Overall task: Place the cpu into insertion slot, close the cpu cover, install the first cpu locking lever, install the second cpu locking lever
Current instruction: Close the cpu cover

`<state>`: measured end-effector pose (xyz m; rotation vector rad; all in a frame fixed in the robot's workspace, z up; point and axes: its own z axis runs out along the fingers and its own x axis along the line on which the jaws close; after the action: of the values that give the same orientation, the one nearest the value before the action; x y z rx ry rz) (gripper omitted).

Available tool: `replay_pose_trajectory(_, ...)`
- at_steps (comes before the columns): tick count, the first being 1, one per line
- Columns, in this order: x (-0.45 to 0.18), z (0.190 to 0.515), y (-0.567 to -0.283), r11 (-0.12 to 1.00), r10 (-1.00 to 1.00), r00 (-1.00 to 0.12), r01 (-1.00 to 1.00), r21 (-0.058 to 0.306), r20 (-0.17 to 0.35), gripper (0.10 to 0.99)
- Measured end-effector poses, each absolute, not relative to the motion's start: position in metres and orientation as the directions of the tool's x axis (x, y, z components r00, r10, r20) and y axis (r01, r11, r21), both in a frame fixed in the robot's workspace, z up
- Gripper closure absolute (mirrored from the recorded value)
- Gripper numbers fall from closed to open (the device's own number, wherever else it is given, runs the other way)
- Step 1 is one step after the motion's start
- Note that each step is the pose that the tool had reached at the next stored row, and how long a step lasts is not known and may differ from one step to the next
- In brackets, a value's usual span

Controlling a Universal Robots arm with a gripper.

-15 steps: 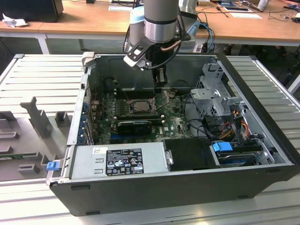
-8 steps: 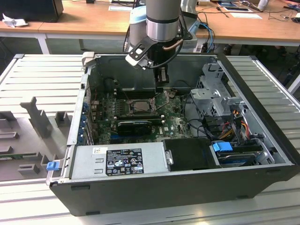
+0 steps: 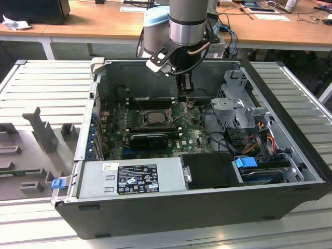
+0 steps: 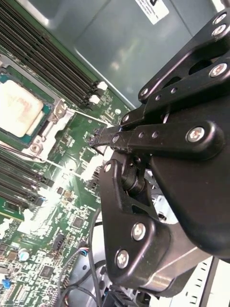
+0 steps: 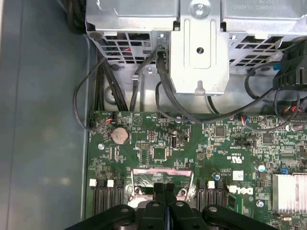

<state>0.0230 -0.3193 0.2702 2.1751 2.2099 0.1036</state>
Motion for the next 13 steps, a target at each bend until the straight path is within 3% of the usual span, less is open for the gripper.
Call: replay_pose_trajectory(13, 0.046, 0.261, -0.319, 0.015, 1.0, -0.016, 0.997, 0.072, 0.019, 0.98)
